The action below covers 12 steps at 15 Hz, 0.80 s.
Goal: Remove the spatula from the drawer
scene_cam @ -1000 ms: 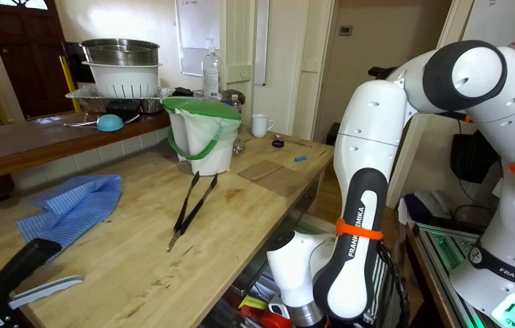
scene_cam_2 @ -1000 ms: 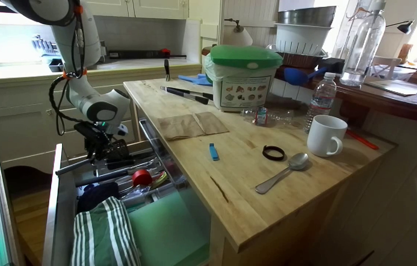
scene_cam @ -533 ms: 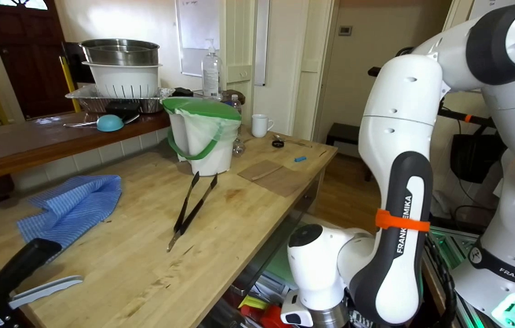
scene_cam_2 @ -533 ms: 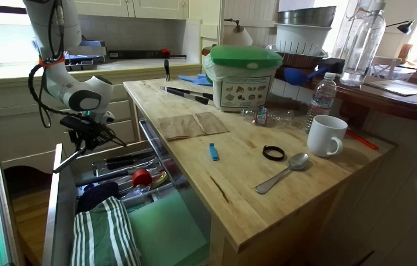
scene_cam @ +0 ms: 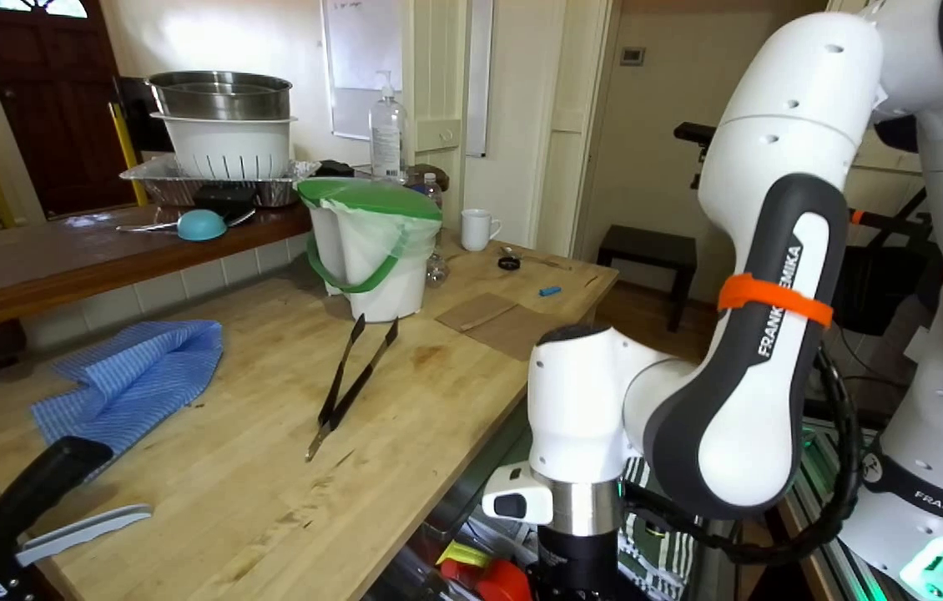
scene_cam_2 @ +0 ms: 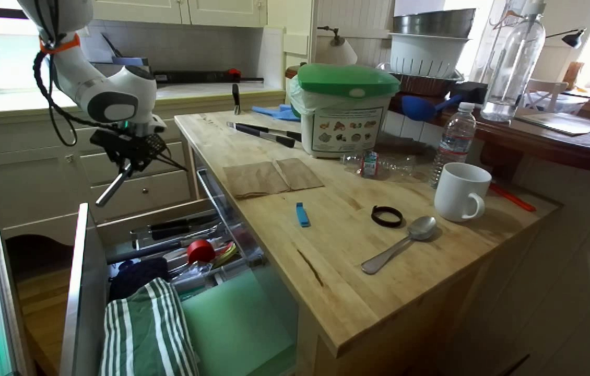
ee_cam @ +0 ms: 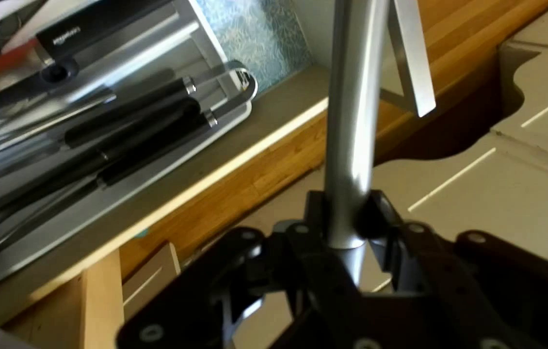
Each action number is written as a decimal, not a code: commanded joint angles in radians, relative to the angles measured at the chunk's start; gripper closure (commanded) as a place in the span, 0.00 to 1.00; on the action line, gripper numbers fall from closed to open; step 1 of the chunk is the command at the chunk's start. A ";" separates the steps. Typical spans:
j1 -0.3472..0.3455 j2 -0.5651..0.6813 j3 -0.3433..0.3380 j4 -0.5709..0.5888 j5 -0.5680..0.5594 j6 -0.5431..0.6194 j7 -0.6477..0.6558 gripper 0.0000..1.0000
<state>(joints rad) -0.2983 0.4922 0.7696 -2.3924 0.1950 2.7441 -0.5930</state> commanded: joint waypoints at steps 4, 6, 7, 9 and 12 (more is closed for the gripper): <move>-0.195 -0.189 0.235 0.051 0.300 -0.114 -0.082 0.93; -0.237 -0.224 0.288 0.075 0.454 -0.090 -0.135 0.93; -0.300 -0.229 0.350 0.080 0.510 -0.051 -0.121 0.93; -0.360 -0.265 0.386 0.099 0.628 -0.037 -0.138 0.93; -0.462 -0.314 0.420 0.120 0.779 -0.018 -0.163 0.93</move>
<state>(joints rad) -0.6601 0.2379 1.1423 -2.2770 0.8344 2.7090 -0.7194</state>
